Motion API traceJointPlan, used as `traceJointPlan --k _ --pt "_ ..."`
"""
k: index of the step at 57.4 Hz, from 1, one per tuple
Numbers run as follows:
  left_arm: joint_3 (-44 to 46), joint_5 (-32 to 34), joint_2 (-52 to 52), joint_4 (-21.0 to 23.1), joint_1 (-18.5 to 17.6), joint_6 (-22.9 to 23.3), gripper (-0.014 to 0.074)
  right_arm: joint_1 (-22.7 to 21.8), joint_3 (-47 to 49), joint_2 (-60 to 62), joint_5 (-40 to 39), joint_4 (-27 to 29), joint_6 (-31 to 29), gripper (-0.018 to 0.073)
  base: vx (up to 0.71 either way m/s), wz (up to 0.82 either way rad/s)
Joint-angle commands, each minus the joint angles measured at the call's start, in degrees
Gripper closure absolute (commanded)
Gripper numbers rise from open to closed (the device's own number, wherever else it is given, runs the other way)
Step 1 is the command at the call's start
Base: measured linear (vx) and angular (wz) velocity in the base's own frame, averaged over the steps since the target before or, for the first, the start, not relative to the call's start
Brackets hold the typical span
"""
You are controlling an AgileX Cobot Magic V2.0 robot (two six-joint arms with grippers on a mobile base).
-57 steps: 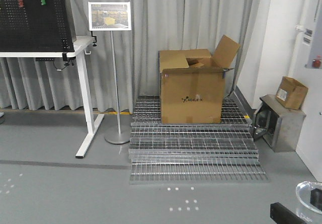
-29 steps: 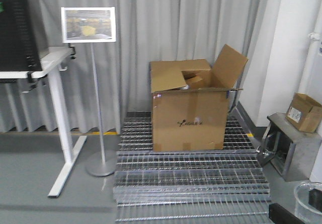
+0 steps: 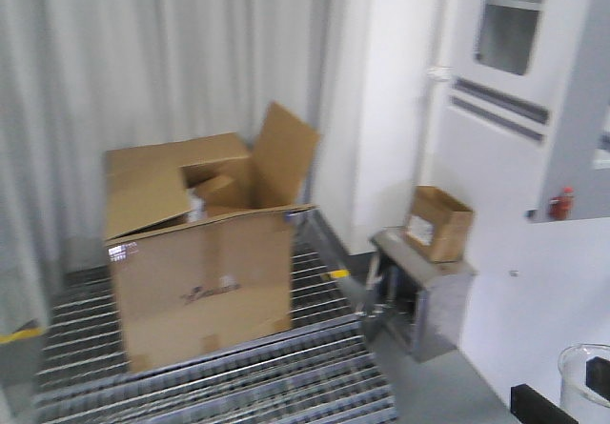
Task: Pick beaker and place in left cabinet
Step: 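Hold the beaker in the right gripper while driving to the cabinet, then approach the blue tray on the cabinet shelf with the held beaker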
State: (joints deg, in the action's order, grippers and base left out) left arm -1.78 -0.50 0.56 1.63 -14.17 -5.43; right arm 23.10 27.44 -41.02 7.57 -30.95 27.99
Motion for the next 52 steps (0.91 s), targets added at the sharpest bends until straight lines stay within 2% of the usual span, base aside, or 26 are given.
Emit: traceJointPlan --k 1,52 --pt "-0.9 4.8 1.0 0.5 -0.3 0.2 0.0596 -0.2 1.7 0.3 -4.0 -0.5 -0.3 0.0565 0.48 -0.78" --pt "-0.9 4.8 1.0 0.5 -0.3 0.2 0.0596 -0.2 1.7 0.3 -4.0 -0.5 -0.3 0.0565 0.36 -0.84"
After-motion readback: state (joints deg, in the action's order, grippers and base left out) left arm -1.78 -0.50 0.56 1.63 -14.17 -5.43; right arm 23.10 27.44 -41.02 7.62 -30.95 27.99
